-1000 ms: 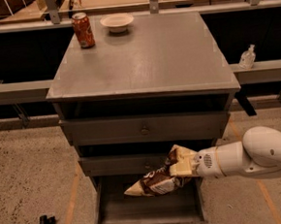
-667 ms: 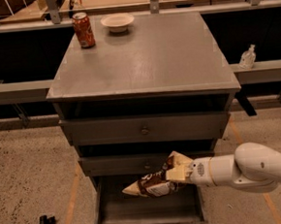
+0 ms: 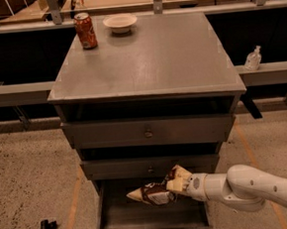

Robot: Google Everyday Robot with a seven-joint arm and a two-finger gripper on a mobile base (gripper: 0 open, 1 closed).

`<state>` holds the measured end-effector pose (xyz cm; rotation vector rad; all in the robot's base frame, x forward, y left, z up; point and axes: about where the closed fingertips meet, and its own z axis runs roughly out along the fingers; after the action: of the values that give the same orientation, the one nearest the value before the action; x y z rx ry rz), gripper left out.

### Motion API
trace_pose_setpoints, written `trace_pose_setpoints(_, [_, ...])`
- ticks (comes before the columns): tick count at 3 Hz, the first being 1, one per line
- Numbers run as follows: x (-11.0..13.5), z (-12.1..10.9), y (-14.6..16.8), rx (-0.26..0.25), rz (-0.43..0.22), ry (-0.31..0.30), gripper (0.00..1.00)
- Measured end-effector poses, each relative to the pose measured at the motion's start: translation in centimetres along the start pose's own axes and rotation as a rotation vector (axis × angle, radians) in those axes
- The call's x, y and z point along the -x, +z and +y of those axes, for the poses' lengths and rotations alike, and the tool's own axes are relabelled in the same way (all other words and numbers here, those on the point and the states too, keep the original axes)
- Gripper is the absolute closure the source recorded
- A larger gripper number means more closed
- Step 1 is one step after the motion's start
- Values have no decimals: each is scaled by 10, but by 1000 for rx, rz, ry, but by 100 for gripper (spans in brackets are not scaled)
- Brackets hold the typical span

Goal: Place brown chip bag into bottom drawer

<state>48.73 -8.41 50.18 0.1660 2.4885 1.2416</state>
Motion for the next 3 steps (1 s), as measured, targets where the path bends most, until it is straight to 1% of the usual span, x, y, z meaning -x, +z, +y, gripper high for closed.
trace_pose_setpoints(1, [-1, -31, 35, -18, 4, 14, 82])
trace_pose_setpoints(2, [-7, -60, 77, -56, 65, 32, 57])
trace_pose_setpoints(3, [-8, -78, 113, -105, 110, 16, 26])
